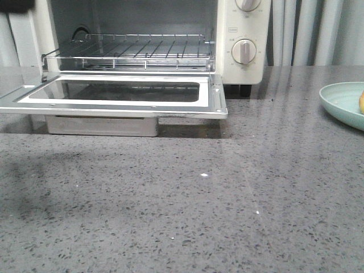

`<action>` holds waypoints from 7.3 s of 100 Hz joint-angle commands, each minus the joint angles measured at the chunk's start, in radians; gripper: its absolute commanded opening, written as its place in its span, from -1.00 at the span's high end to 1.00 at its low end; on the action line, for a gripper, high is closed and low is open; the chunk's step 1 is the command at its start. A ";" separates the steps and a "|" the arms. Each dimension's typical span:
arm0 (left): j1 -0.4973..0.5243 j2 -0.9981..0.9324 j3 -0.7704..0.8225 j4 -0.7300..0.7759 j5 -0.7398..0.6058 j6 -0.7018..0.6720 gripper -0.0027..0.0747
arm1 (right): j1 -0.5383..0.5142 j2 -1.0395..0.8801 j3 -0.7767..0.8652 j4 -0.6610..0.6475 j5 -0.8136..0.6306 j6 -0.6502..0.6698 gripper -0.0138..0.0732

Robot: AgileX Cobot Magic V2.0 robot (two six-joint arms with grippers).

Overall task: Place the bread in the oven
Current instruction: 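Move the right gripper above the croissant on the blue plate, then lower the right gripper and grasp the croissant, lift it off the plate, then carry the croissant with the right gripper into the open oven, then lower the croissant onto the wire rack and open the right gripper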

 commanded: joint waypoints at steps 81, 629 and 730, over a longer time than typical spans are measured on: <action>0.289 -0.465 -0.120 0.226 0.229 -0.002 0.99 | 0.003 0.512 -0.408 -0.015 0.167 -0.064 -0.29; 0.430 -0.677 -0.182 0.301 0.417 -0.030 0.99 | 0.697 1.455 -1.414 -0.576 0.027 -0.282 0.46; 0.430 -0.677 -0.182 0.301 0.420 -0.030 0.99 | 0.697 1.455 -1.414 -0.576 0.023 -0.282 -0.09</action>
